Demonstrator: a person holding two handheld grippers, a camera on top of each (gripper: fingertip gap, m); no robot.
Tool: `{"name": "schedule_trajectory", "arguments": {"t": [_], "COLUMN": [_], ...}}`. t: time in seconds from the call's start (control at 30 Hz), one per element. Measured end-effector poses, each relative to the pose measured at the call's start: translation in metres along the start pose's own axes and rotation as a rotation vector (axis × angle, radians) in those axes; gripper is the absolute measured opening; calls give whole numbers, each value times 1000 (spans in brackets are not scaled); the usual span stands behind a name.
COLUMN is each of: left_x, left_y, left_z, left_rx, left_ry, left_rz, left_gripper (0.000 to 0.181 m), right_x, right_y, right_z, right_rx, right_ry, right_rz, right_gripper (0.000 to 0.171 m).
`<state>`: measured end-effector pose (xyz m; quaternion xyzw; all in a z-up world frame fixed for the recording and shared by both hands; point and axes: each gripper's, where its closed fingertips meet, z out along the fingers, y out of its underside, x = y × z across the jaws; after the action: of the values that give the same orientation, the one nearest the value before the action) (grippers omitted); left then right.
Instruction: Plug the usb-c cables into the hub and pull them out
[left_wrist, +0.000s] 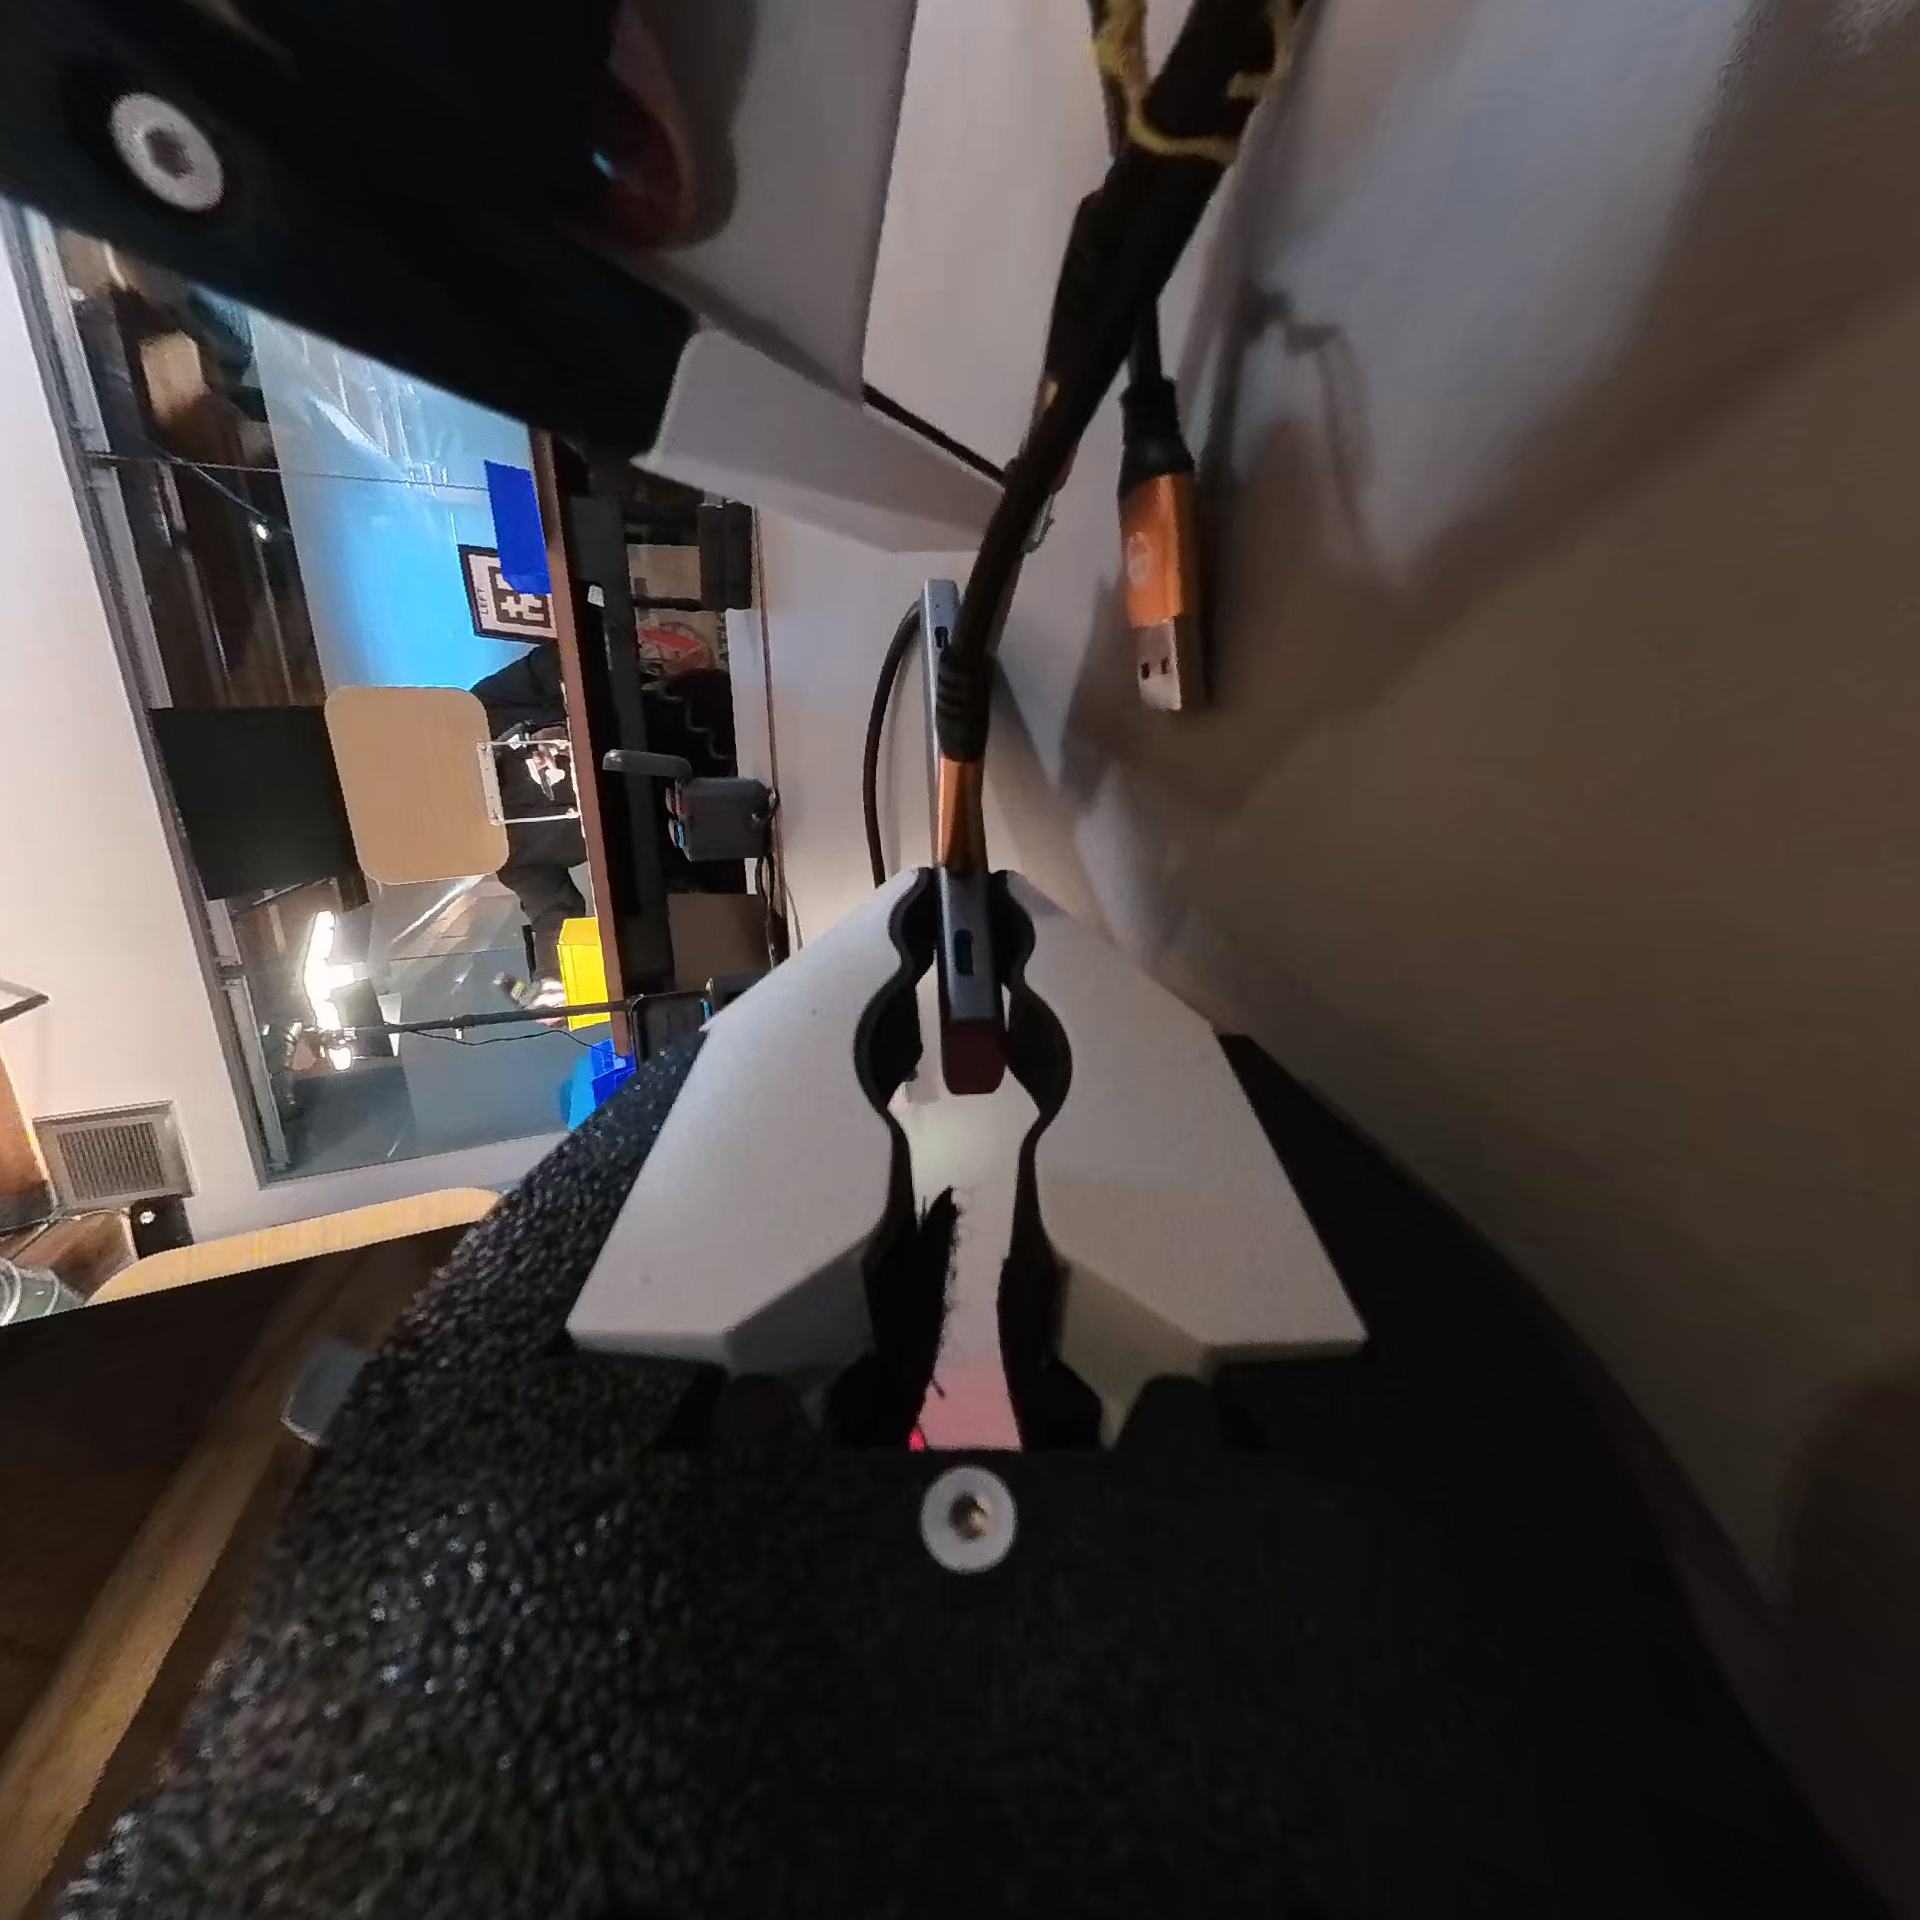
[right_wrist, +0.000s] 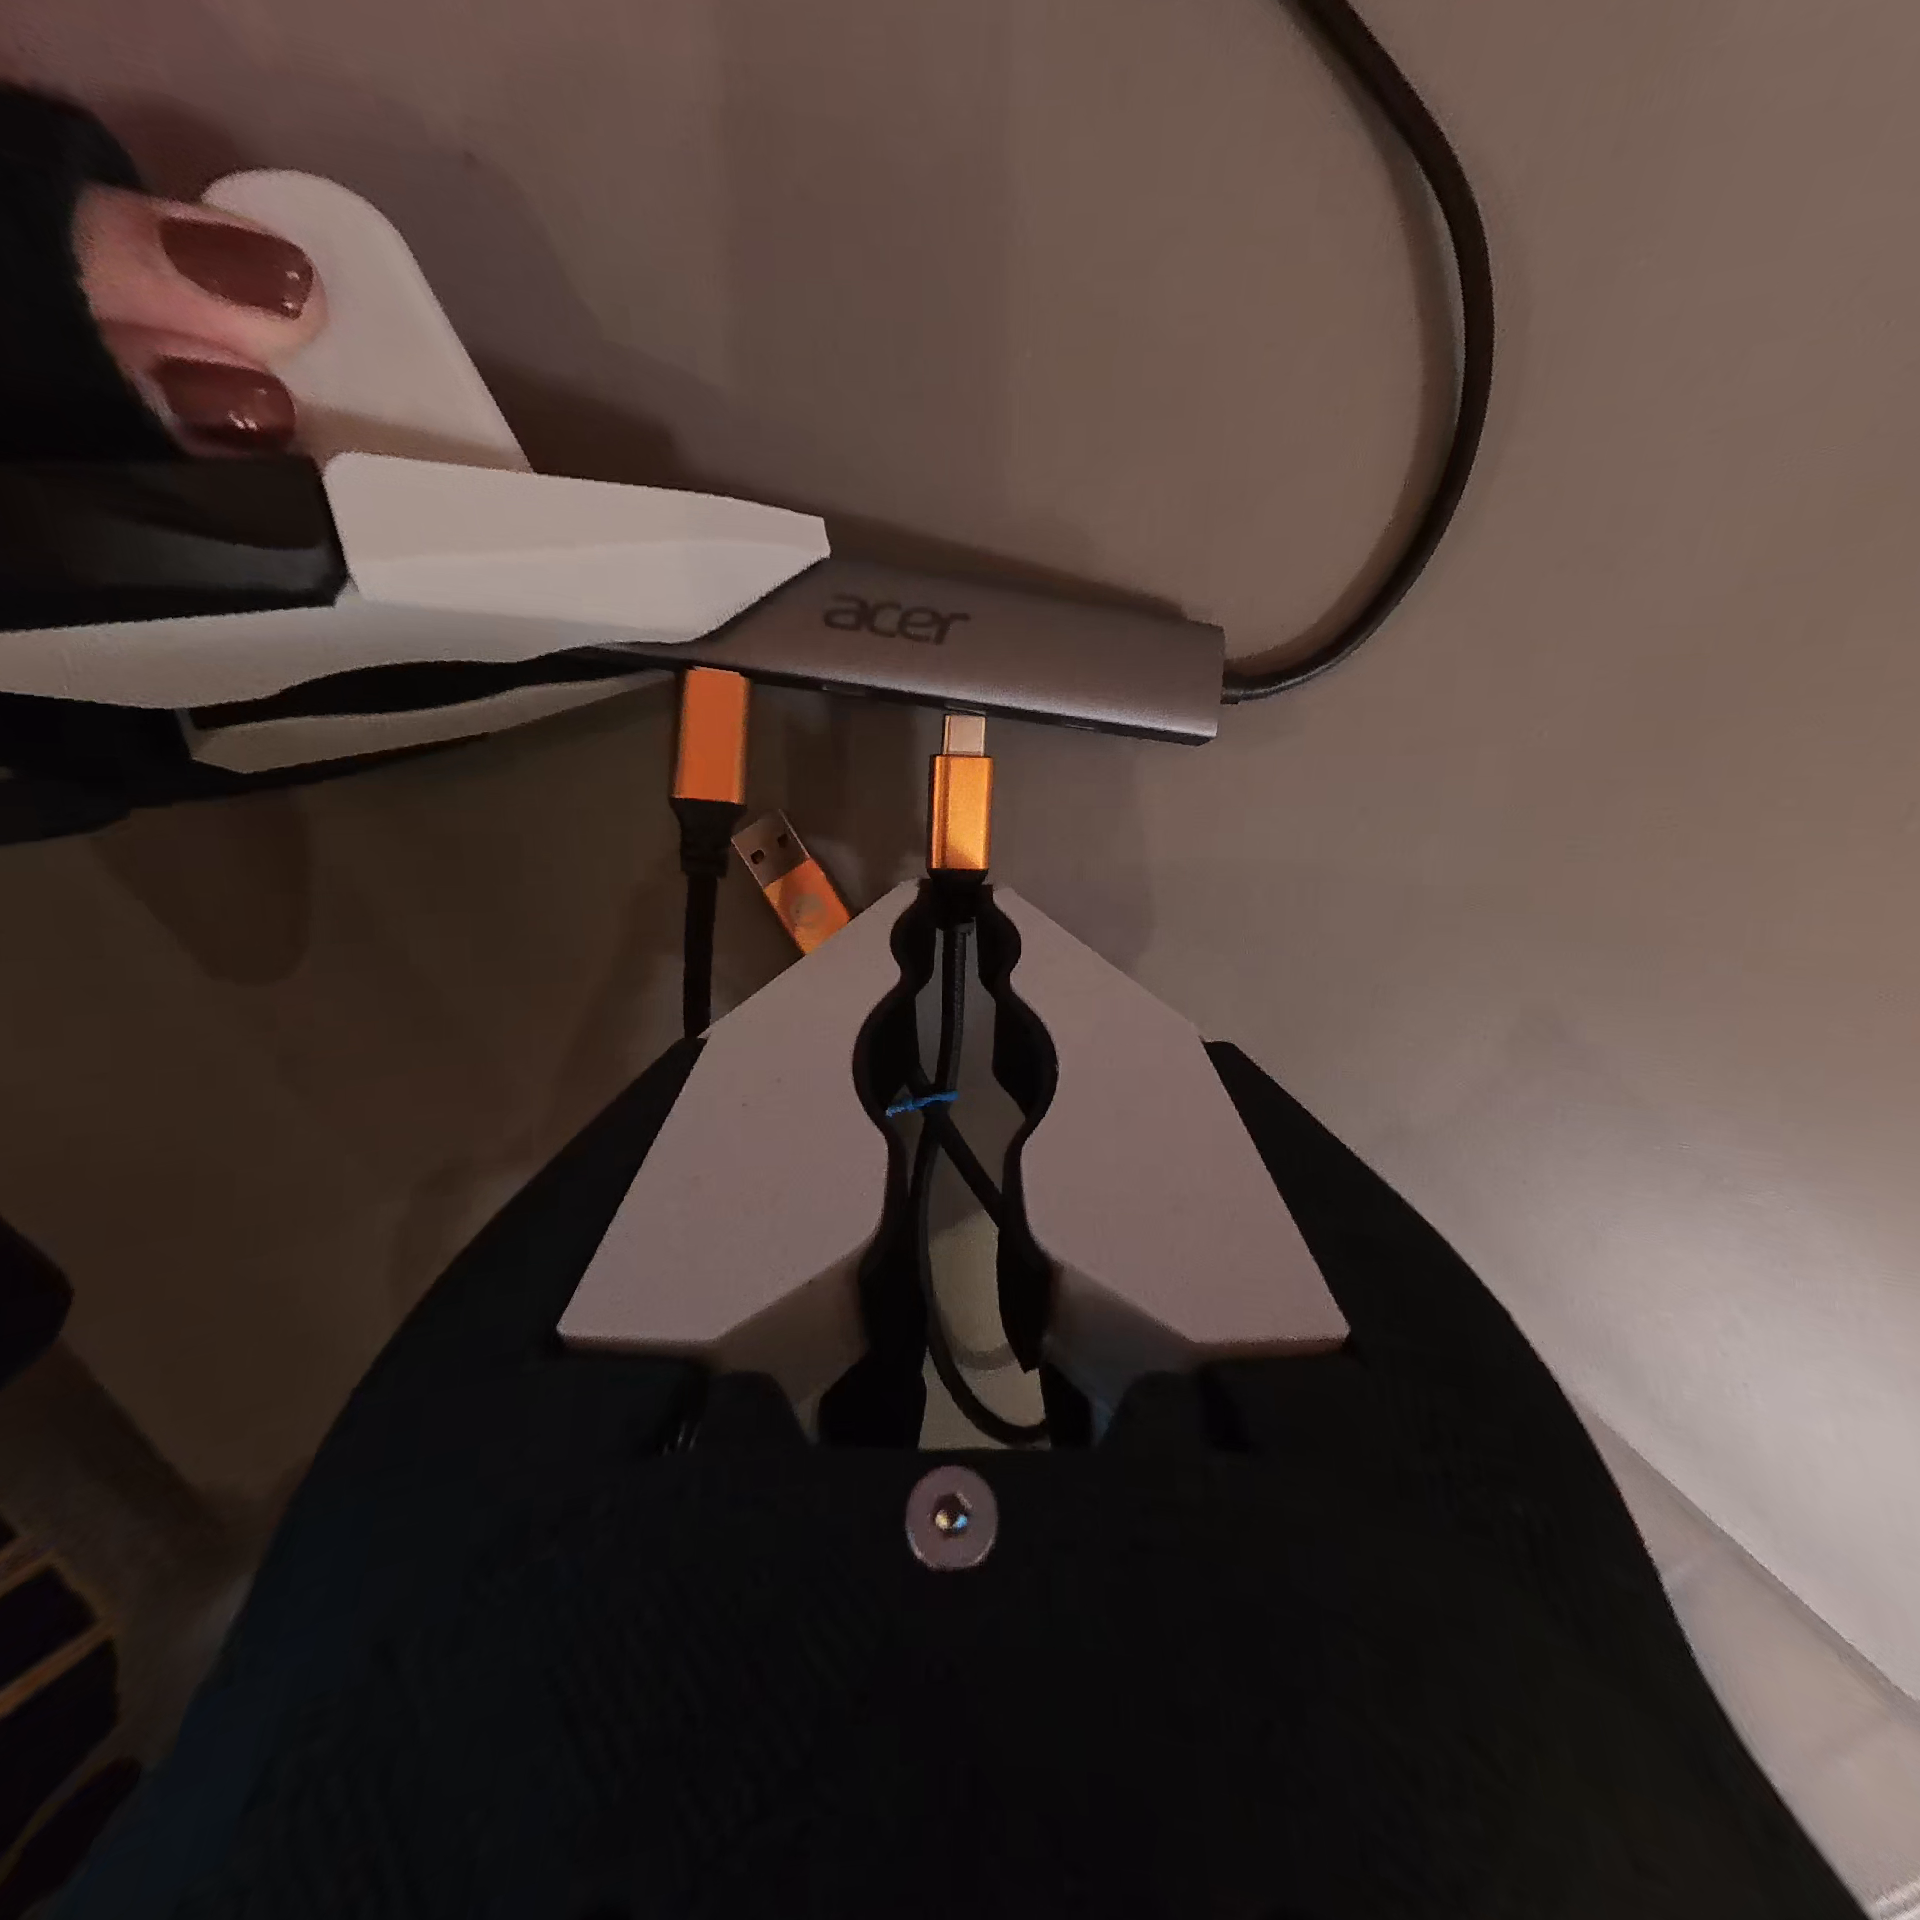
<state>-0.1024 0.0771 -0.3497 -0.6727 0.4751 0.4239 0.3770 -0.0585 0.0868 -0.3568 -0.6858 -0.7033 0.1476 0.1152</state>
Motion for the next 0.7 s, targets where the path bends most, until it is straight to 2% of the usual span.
{"name": "schedule_trajectory", "arguments": {"t": [0.23, 0.43, 0.7], "left_x": [0, 1, 2], "left_y": [-1, -3, -5], "left_z": [0, -1, -2], "left_rx": [-2, -1, 8], "left_ry": [0, -7, -15], "left_rz": [9, 29, 69], "left_gripper": [8, 8, 8], "right_x": [1, 2, 1], "right_y": [-3, -1, -4], "right_z": [-5, -2, -5], "right_rx": [-2, -70, -38], "right_ry": [17, 63, 59], "right_rz": [5, -33, -50], "right_gripper": [4, 4, 4]}}
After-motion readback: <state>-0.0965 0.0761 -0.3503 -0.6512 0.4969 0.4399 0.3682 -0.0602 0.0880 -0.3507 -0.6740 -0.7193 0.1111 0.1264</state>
